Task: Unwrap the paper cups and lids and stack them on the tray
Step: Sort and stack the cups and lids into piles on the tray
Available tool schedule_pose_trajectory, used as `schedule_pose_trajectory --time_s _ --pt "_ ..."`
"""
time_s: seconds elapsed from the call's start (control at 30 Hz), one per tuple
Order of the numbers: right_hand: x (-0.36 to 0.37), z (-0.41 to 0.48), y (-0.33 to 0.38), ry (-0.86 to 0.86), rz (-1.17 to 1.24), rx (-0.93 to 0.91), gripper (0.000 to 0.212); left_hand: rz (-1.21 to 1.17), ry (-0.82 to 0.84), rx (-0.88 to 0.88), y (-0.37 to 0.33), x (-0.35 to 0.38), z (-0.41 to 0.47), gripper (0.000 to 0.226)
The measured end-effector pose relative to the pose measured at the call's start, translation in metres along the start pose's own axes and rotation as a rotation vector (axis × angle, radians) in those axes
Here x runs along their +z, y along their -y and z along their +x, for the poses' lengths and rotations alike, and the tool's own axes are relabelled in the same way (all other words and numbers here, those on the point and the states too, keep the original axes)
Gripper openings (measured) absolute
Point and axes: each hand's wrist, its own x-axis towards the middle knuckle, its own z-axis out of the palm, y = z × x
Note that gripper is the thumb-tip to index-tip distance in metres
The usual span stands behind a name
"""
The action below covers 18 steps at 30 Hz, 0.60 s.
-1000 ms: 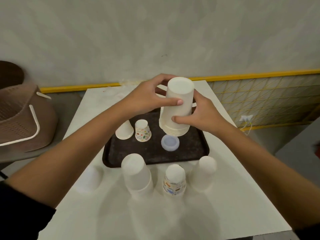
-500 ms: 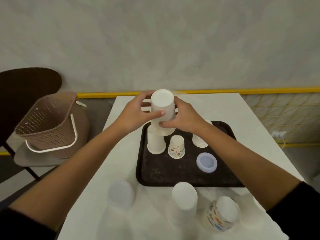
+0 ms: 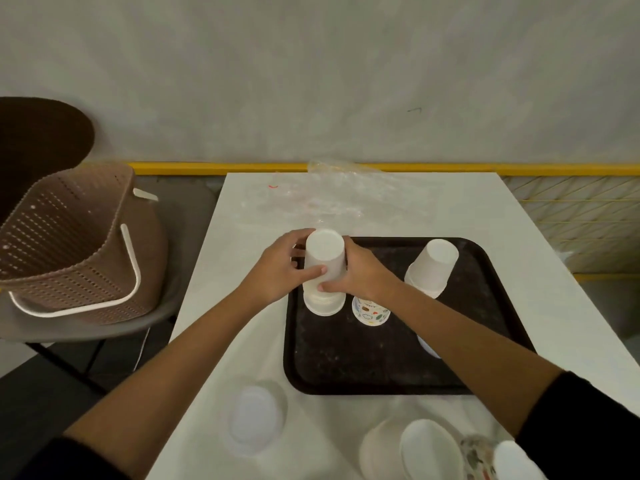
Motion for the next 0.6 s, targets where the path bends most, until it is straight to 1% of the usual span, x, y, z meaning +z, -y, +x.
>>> schedule_pose_trajectory --time_s 0.1,0.2,0.33,0.43,0.53,0.6 --pt "0.008 0.003 -0.012 0.043 0.012 0.04 0.082 -0.073 0.007 -0.071 0.014 0.008 0.001 0.055" --pt "0.009 0.004 -0.017 0.066 0.005 0.065 0.081 -0.088 -0.009 -0.118 0.022 0.013 0.0 0.052" --pt "0.001 0.002 -0.017 0.08 -0.004 0.056 0.083 -0.111 -0.039 -0.127 0.019 0.011 -0.003 0.056" --pt "-0.013 -0.005 -0.015 0.051 -0.056 0.051 0.086 -0.04 -0.094 -0.083 0.009 0.007 -0.007 0.054" --pt "-0.031 -0.019 -0.01 -0.006 -0.051 0.034 0.083 0.047 -0.202 0.02 -0.005 0.006 -0.013 0.042" --pt "-0.046 -0.031 -0.007 -0.055 -0.043 0.025 0.078 0.063 -0.233 0.068 -0.019 0.009 -0.016 0.034"
